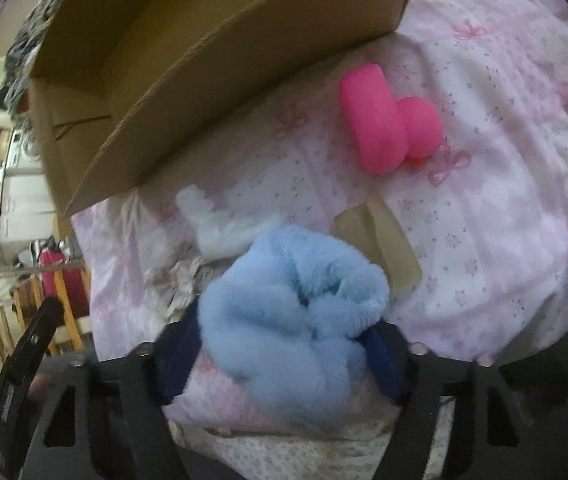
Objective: Organize soft objects
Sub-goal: 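Grasp the light-blue fluffy scrunchie with the right tool while the left tool grasps the clear plastic bag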
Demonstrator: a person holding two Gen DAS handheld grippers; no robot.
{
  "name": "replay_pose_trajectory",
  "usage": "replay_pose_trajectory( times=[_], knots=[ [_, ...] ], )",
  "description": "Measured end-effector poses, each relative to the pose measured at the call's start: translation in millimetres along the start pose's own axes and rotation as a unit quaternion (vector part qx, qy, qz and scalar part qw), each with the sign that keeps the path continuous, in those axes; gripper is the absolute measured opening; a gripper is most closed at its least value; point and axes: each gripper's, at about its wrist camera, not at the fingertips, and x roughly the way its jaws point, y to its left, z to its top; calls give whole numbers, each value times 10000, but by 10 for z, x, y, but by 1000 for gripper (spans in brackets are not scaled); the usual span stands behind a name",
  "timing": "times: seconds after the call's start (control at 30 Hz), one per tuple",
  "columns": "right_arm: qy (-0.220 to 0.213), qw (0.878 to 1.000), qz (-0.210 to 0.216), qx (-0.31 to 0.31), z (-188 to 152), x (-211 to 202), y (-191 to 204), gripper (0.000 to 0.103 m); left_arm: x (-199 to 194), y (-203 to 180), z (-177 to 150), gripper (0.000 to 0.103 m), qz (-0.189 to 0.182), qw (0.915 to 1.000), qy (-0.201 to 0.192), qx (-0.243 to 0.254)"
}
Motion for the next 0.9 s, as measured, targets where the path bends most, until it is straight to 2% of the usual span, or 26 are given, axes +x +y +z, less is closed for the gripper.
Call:
replay_pose_trajectory(
  times=[0.03, 0.07, 0.17, 0.37, 0.43, 0.5, 0.6, 0.63, 0.73, 0.9],
  knots=[
    [-14, 10000, 42, 35, 10, -11, 1, 52, 7, 3, 4, 103, -15, 10000, 40, -15],
    [4, 9999, 116, 56, 12, -14, -5, 46, 15, 11, 2, 103, -26, 10000, 64, -29],
    [17, 9997, 217, -92, -6, -89, 9, 38, 21, 28, 12, 103, -55, 9999, 136, -82],
    [-134, 9970, 668, -361, -13, -461, 18, 36, 22, 71, 38, 103, -50, 9996, 197, -213],
    [-293, 9947, 811, -561, 33, -642, 92, 36, 48, 96, 40, 103, -52, 9994, 242, -258],
    [-640, 9893, 920, -934, 75, -871, 189, 36, 104, 132, 39, 103, -57, 9989, 344, -327],
    [-1314, 9734, 1014, -1578, 136, -1175, 313, 36, 255, 169, 6, 102, -70, 9969, 683, -374],
    [-1406, 9706, 1003, -1676, 158, -1202, 331, 36, 318, 180, -11, 100, -113, 9956, 837, -400],
    [-1507, 9673, 1139, -1692, 240, -1218, 255, 36, 534, 174, -62, 81, -227, 9898, 1339, -435],
    [-1312, 9754, 1186, -1316, 319, -987, 34, 36, 745, -4, -130, 79, -323, 9834, 1781, -106]
  ],
)
